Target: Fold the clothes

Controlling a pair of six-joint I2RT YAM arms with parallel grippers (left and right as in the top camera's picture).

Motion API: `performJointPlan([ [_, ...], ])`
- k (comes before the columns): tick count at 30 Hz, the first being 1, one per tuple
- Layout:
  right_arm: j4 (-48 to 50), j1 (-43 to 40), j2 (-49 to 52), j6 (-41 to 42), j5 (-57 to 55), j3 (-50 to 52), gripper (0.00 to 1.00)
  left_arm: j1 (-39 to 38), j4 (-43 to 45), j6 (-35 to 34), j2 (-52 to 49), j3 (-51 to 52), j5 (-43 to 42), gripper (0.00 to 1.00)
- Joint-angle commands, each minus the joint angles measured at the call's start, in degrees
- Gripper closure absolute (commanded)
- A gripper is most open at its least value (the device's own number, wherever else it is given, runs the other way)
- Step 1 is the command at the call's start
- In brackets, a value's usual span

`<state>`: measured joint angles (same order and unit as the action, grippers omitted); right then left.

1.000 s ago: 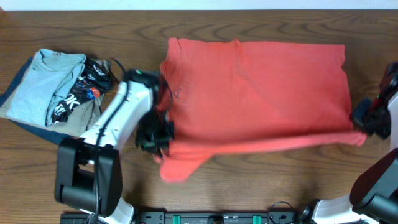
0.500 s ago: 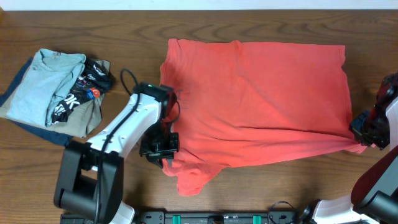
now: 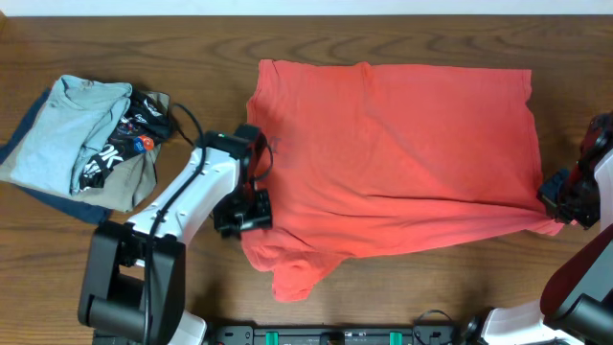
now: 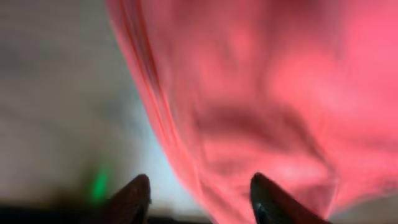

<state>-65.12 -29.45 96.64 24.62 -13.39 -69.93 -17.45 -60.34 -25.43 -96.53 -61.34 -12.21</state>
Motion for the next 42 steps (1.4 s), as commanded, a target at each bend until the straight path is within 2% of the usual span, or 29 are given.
performJointPlan([
  [1, 0.2, -0.2, -0.2, 1.0, 0.3, 0.2, 0.99, 2.6, 5.3, -2.3, 0.5, 0.0, 9.7, 0.38],
  [3, 0.2, -0.2, -0.2, 1.0, 0.4, 0.2, 0.99, 4.0, 8.7, -2.3, -0.1, 0.1, 10.4, 0.33],
  [5, 0.1, -0.2, -0.2, 1.0, 0.4, 0.2, 0.99, 5.4, 10.7, -2.4, -0.8, 0.0, 10.3, 0.32],
  [15, 0.6, -0.1, -0.2, 0.3, 1.6, 0.2, 0.99, 8.3, 17.5, -1.2, -7.3, 0.1, 10.1, 0.34],
  [18, 0.7, -0.1, -0.2, 0.4, 1.6, 0.2, 0.99, 8.3, 20.0, -0.6, -8.7, 0.1, 8.8, 0.48],
  [20, 0.9, -0.1, -0.2, 0.4, 1.7, 0.2, 0.99, 8.3, 21.6, 0.1, -9.6, 0.1, 8.2, 0.63],
  [22, 1.0, -0.1, -0.2, 0.4, 1.9, 0.2, 0.99, 8.3, 23.2, 1.3, -10.3, 0.1, 8.2, 0.87],
  [23, 1.0, -0.1, -0.2, 0.4, 2.1, 0.2, 0.99, 8.4, 24.4, 2.3, -10.5, 0.0, 8.4, 0.94],
  [28, 1.6, -0.1, -0.2, 0.4, 3.8, 0.3, 0.99, 11.0, 28.3, 3.7, -10.5, -2.1, 8.4, 0.94],
  [37, 2.9, 0.9, -0.2, -0.3, 6.4, 0.4, 0.98, 19.3, 26.5, 3.5, -10.1, -14.4, 7.8, 0.94],
  [40, 3.3, 1.7, -0.2, -0.5, 6.4, 0.4, 0.97, 20.7, 26.5, 3.5, -9.4, -14.9, 4.3, 0.93],
  [41, 3.5, 1.9, -0.2, -0.5, 6.4, 0.4, 0.97, 20.8, 26.2, 3.5, -9.3, -14.9, 2.8, 0.89],
  [42, 3.7, 2.2, -0.2, -0.5, 6.4, 0.4, 0.96, 20.8, 25.3, 3.5, -9.3, -14.9, 1.1, 0.75],
])
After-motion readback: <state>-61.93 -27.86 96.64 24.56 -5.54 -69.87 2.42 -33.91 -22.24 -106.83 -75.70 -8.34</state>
